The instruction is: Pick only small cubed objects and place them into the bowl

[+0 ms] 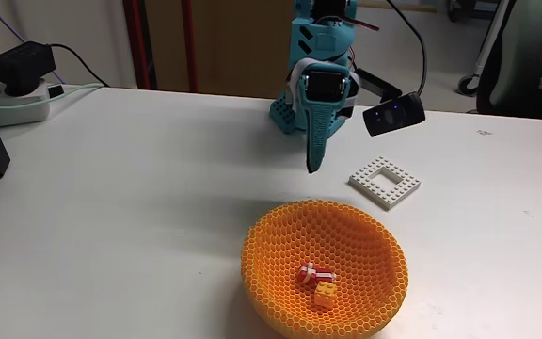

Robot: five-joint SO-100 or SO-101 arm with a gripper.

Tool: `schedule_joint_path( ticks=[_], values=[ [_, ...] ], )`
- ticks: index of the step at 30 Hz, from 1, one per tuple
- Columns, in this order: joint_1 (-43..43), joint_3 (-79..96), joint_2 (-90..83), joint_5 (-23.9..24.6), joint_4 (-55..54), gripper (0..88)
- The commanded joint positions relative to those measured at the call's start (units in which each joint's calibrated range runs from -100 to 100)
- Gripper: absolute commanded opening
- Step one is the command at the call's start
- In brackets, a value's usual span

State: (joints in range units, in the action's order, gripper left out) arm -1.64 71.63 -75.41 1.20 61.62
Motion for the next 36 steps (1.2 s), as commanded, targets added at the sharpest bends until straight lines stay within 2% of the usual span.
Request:
schedule_joint_path(
  ticks=[1,6,11,19,36],
  values=[
    [-1.2,3.9,-9.4,-0.3,1.7,6.2],
    [-1.6,11.5,-24.6,0.0,7.2,3.5],
    [-0.7,13.2,-24.6,0.1,6.8,0.4],
    [-0.4,16.3,-24.6,-1.5,6.2,0.3],
    [-0.9,20.4,-24.6,-0.7,6.1,0.1]
  ],
)
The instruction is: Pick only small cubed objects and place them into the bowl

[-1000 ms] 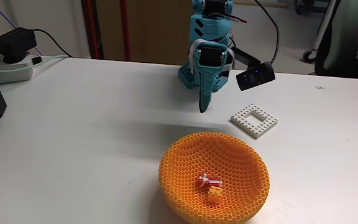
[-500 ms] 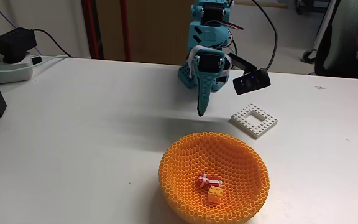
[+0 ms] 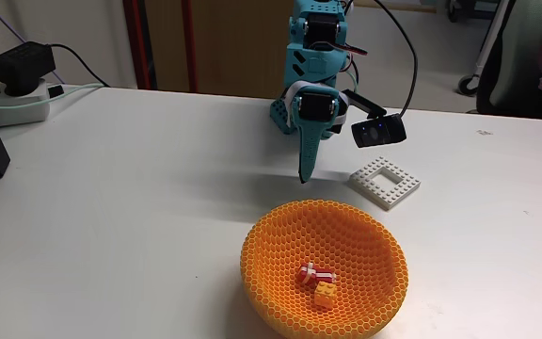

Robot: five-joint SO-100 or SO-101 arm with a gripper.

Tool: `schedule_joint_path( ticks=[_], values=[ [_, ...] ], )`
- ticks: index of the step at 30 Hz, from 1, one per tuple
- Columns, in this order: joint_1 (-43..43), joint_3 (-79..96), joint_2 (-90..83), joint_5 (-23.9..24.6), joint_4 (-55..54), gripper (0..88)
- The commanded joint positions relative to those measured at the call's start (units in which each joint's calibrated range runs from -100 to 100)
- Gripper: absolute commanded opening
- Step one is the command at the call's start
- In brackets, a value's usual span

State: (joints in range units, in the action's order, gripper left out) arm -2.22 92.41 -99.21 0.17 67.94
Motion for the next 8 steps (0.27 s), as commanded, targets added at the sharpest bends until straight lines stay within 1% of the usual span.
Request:
schedule_joint_path(
  ticks=[1,8],
  values=[
    [-0.3,-0.4,-0.8,0.3,-0.2,0.1],
    [-0.5,-0.4,-0.8,0.4,-0.2,0.0]
  ],
)
